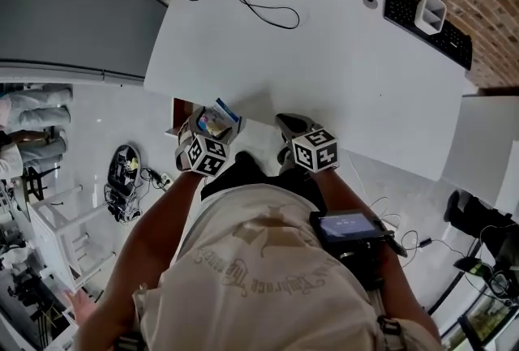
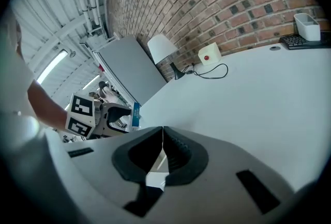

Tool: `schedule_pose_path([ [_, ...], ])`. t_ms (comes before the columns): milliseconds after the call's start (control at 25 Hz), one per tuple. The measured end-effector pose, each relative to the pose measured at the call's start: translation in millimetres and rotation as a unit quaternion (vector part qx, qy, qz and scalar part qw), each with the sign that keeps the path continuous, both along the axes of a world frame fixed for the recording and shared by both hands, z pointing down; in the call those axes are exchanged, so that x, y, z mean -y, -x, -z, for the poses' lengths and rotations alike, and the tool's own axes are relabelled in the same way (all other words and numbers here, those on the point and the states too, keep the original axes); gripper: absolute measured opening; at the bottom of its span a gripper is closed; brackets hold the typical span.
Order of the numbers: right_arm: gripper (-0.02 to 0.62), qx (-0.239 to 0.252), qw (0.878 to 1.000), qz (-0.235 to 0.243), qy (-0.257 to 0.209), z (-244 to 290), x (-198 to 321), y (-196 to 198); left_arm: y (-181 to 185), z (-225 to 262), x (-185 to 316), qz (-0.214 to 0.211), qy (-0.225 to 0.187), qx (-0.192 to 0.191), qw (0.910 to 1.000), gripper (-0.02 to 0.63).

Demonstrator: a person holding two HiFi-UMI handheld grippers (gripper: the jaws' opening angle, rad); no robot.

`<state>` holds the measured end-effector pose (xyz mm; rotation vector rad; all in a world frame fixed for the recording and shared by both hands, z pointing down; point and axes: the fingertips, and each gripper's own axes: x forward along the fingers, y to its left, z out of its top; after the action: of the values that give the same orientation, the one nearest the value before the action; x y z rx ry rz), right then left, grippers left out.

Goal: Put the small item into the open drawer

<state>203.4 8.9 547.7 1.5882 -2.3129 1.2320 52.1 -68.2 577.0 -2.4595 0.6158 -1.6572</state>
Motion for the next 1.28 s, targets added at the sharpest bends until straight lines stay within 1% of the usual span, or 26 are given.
schedule_pose_path([
  [200, 0.006, -0.019, 1.0, 0.006, 0.01, 4.6, 0.8, 40.2, 38.9, 3.1, 0.5, 0.039, 0.012, -0.04, 0.9984, 0.422],
  [360, 0.006, -0.035, 0.999, 0.024, 0.015, 9.3, 3.6, 80.4, 80.5, 4.5, -0.5, 0.079, 0.022, -0.073, 0.994, 0.422],
  [440, 0.006, -0.043, 0.998, 0.034, 0.017, 11.0, 6.5, 103.0, 101.9, 7.3, 1.7, 0.101, 0.02, -0.095, 0.9902, 0.422],
  [600, 0.006, -0.056, 0.997, 0.055, 0.02, 16.1, 12.3, 151.3, 142.5, 17.1, 4.9, 0.133, 0.007, -0.137, 0.9816, 0.422],
  [720, 0.006, -0.068, 0.995, 0.075, 0.018, 21.0, 19.6, 182.8, 169.5, 18.1, 3.5, 0.166, 0.027, -0.172, 0.9707, 0.422],
  [800, 0.006, -0.076, 0.993, 0.087, 0.017, 23.7, 23.9, 199.4, 186.5, 14.7, 0.1, 0.185, 0.047, -0.187, 0.9636, 0.422],
  [1000, 0.006, -0.085, 0.99, 0.112, 0.017, 27.4, 31.2, 233.2, 224.5, 0.5, -7.1, 0.229, 0.091, -0.205, 0.9472, 0.422],
  [1120, 0.006, -0.086, 0.987, 0.129, 0.029, 22.7, 28.8, 245.9, 240.4, -11.4, -15.3, 0.254, 0.108, -0.204, 0.9393, 0.422],
  [1280, 0.006, -0.083, 0.984, 0.15, 0.052, 7.1, 26.0, 251.5, 248.1, -29.3, -28.1, 0.278, 0.132, -0.193, 0.9317, 0.422],
])
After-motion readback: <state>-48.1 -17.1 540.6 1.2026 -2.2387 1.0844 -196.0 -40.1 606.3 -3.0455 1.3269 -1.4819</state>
